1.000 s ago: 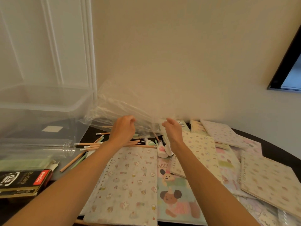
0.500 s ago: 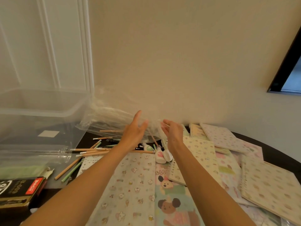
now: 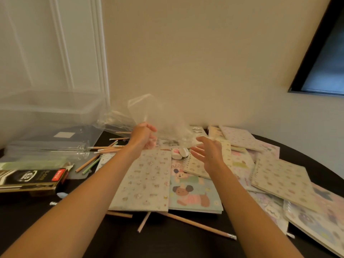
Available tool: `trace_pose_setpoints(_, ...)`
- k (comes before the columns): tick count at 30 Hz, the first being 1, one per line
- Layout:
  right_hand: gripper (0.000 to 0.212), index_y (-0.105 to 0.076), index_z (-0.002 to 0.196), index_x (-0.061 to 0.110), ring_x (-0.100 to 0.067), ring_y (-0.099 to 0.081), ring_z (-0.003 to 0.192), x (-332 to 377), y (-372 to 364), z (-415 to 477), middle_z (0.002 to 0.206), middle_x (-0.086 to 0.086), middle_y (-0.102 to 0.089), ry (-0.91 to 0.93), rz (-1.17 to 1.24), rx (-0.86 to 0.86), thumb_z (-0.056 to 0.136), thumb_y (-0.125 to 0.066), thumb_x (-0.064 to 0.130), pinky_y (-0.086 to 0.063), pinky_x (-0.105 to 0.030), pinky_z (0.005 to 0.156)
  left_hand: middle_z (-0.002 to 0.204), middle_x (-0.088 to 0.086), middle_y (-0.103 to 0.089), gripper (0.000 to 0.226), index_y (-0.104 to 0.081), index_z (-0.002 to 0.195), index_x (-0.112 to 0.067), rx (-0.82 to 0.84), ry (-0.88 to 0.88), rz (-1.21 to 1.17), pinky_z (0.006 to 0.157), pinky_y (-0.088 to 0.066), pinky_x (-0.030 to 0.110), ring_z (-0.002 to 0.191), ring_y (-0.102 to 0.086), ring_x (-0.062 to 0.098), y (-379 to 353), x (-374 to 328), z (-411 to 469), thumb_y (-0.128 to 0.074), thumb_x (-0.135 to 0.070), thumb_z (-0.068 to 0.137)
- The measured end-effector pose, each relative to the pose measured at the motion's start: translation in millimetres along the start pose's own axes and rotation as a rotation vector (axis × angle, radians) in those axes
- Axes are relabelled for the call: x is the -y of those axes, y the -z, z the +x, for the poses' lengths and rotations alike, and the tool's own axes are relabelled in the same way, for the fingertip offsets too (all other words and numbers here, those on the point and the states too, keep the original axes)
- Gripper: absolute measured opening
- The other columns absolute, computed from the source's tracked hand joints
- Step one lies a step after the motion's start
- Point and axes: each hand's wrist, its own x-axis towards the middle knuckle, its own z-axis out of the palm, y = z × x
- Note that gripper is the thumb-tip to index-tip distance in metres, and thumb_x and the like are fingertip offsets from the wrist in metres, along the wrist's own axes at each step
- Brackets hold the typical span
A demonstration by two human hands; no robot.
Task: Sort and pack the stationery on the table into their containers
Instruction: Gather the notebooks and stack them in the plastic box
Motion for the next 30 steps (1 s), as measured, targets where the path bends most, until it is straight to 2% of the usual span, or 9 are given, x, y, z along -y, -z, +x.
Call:
trace_pose_setpoints(4, 0.081, -0.007, 0.148, 0.016, -0.024, -0.056, 0.08, -7.0, 13.8, -18.5, 0.125, -0.015, -0.045, 0.064, -0.029, -0.166, 0.085, -0.049, -0.011, -0.055, -0.036, 0.075, 0.068, 0.007, -0.046, 0.028, -0.054, 0.076, -0.009, 0.104, 0.024, 0.11, 0.041, -0.038, 0.017, 0.041, -0.04, 0.01, 13.6, 10.9, -15.4, -0.035, 0.011, 0.081)
trace_pose_setpoints(8, 0.074, -0.023, 0.145, 0.016, -0.024, -0.051, 0.088, -20.9, 18.6, -35.7, 0.146, -0.013, -0.025, 0.298, -0.589, -0.21, 0.081, -0.049, -0.011, -0.046, -0.034, 0.064, 0.096, 0.009, -0.047, 0.042, -0.042, 0.125, -0.023, 0.236, 0.016, 0.267, 0.06, -0.04, 0.029, 0.066, -0.045, 0.017, 15.9, 18.8, -21.0, -0.038, -0.001, 0.09)
trace_pose_setpoints(10, 0.063, -0.038, 0.135, 0.015, -0.03, -0.051, 0.108, -27.7, 18.3, -42.2, 0.141, -0.013, -0.034, 0.421, -0.947, -0.165, 0.078, -0.054, -0.004, -0.047, -0.041, 0.086, 0.127, 0.009, -0.039, 0.065, -0.02, 0.144, -0.033, 0.242, -0.047, 0.308, 0.076, -0.045, 0.032, 0.1, -0.051, 0.025, 13.3, 23.4, -22.1, -0.045, -0.002, 0.091)
trace_pose_setpoints(13, 0.053, -0.045, 0.132, 0.02, -0.031, -0.021, 0.138, -35.7, 10.2, -55.2, 0.145, -0.01, -0.032, 0.58, -1.313, -0.132, 0.082, -0.056, 0.005, -0.003, -0.051, 0.115, 0.154, 0.007, -0.015, 0.075, -0.004, 0.15, -0.024, 0.163, -0.186, 0.433, 0.1, -0.033, 0.033, 0.136, -0.026, 0.028, 7.3, 30.1, -28.5, -0.048, -0.003, 0.092)
trace_pose_setpoints(15, 0.049, -0.044, 0.134, 0.023, -0.026, -0.015, 0.141, -43.2, -0.7, -64.5, 0.147, -0.007, -0.031, 0.714, -1.381, -0.029, 0.087, -0.053, 0.012, 0.007, -0.048, 0.114, 0.153, 0.01, -0.023, 0.061, -0.014, 0.149, -0.014, -0.009, -0.18, 0.504, 0.1, -0.034, 0.036, 0.135, -0.03, 0.03, 11.7, 35.1, -28.7, -0.043, -0.007, 0.096)
trace_pose_setpoints(18, 0.044, -0.042, 0.138, 0.025, -0.022, -0.025, 0.138, -57.9, -16.0, -69.5, 0.148, -0.004, -0.035, 0.712, -1.374, 0.269, 0.094, -0.047, 0.025, -0.01, -0.044, 0.116, 0.136, 0.02, -0.044, 0.036, -0.042, 0.131, -0.001, -0.27, -0.105, 0.788, 0.086, -0.041, 0.04, 0.12, -0.045, 0.035, 36.7, 44.8, -30.1, -0.038, -0.009, 0.096)
trace_pose_setpoints(22, 0.044, -0.036, 0.142, 0.026, -0.026, -0.015, 0.142, -76.9, -18.7, -63.5, 0.156, -0.004, -0.015, 0.542, -1.51, 0.323, 0.098, -0.038, 0.032, -0.009, -0.046, 0.115, 0.115, 0.015, -0.056, 0.043, -0.047, 0.127, -0.004, -0.039, 0.074, 0.962, 0.07, -0.045, 0.032, 0.098, -0.058, 0.03, 67.3, 59.1, -46.0, -0.056, -0.024, 0.09)
trace_pose_setpoints(27, 0.045, -0.03, 0.144, 0.024, -0.025, -0.012, 0.144, -84.5, -14.1, -53.0, 0.158, -0.004, -0.002, 0.482, -1.493, 0.338, 0.099, -0.033, 0.03, -0.017, -0.046, 0.114, 0.131, 0.015, -0.046, 0.076, -0.033, 0.134, -0.002, 0.008, 0.25, 0.71, 0.089, -0.048, 0.039, 0.114, -0.05, 0.031, 64.7, 59.7, -52.4, -0.074, -0.033, 0.078)
trace_pose_setpoints(30, 0.046, -0.028, 0.145, 0.024, -0.025, -0.012, 0.144, -85.1, -12.2, -50.7, 0.158, -0.004, -0.001, 0.496, -1.495, 0.339, 0.1, -0.032, 0.028, -0.016, -0.047, 0.114, 0.127, 0.016, -0.053, 0.062, -0.045, 0.126, 0.0, 0.018, 0.308, 0.423, 0.092, -0.047, 0.044, 0.115, -0.051, 0.033, 61.1, 55.0, -48.2, -0.076, -0.017, 0.076)
